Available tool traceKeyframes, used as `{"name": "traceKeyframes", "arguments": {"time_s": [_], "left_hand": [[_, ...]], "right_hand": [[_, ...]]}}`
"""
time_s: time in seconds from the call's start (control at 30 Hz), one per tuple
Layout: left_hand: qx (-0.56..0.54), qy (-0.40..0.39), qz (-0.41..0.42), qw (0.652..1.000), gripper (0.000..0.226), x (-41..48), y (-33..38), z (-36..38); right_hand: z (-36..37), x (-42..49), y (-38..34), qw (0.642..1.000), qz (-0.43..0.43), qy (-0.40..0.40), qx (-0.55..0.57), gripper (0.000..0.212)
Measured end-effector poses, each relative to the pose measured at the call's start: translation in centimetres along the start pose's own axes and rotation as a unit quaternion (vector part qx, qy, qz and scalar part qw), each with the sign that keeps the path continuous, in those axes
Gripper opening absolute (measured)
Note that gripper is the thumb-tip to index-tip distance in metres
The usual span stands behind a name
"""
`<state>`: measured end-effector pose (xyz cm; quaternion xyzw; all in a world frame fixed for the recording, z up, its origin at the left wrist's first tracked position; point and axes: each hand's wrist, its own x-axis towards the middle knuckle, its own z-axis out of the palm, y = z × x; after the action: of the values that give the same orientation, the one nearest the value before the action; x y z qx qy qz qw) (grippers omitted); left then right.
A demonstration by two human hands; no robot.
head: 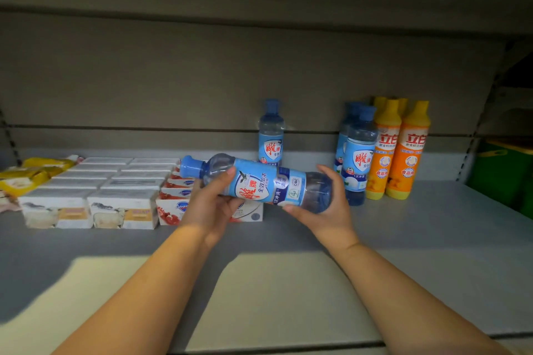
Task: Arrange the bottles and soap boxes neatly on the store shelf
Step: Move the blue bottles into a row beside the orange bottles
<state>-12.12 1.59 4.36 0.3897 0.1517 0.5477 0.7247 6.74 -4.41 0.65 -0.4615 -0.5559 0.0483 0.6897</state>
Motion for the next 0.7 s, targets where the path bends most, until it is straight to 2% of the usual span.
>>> {"name": "traceKeyframes", "arguments": {"time_s": [0.1,0.17,0.2,0.27,0.33,0.37,0.43,0.5,0.57,0.63,0.7], "left_hand": [[-0.04,-0.017,-0.056,0.997,0.033,0.0,-0.3,-0.3],[-0.069,-0.056,-0.089,0.992,0.032,0.0,-0.3,-0.5],[-0.076,-0.079,-0.094,0.99,0.036,0.0,-0.2,-0.5],[-0.082,-0.115,-0.085,0.986,0.058,0.3,0.0,-0.7],[-0.089,-0.123,-0.073,0.986,0.078,0.5,0.2,-1.0],[-0.099,-0.118,-0.067,0.986,0.079,0.6,0.2,-1.1],[-0.115,-0.099,-0.059,0.987,0.06,0.5,0.3,-1.3],[-0.115,-0.074,-0.053,0.989,0.045,0.3,0.3,-1.3],[-0.094,-0.049,-0.045,0.993,0.042,0.2,0.2,-1.4],[-0.051,-0.045,-0.03,0.997,0.043,0.1,0.1,-1.0],[-0.011,-0.065,-0.001,0.998,0.041,0.0,0.2,-0.6]], "right_hand": [[-0.2,-0.1,-1.2,0.998,-0.04,0.028,0.034,0.073],[-0.5,0.1,-2.1,0.994,-0.102,0.032,0.025,0.073],[-0.7,0.2,-2.4,0.989,-0.147,0.024,0.003,0.071],[-0.8,0.5,-3.0,0.969,-0.241,0.005,-0.053,0.07],[-0.7,0.7,-2.9,0.946,-0.312,-0.024,-0.08,0.068],[-0.6,0.8,-2.8,0.936,-0.338,-0.042,-0.089,0.063],[-0.3,0.7,-2.4,0.926,-0.356,-0.064,-0.108,0.058],[-0.3,0.5,-2.1,0.941,-0.313,-0.063,-0.108,0.063],[-0.3,0.3,-2.0,0.968,-0.231,-0.049,-0.088,0.063],[-0.1,0.1,-2.2,0.994,-0.104,-0.02,-0.027,0.061],[-0.3,0.3,-2.5,0.994,0.059,-0.004,0.092,0.055]]}}
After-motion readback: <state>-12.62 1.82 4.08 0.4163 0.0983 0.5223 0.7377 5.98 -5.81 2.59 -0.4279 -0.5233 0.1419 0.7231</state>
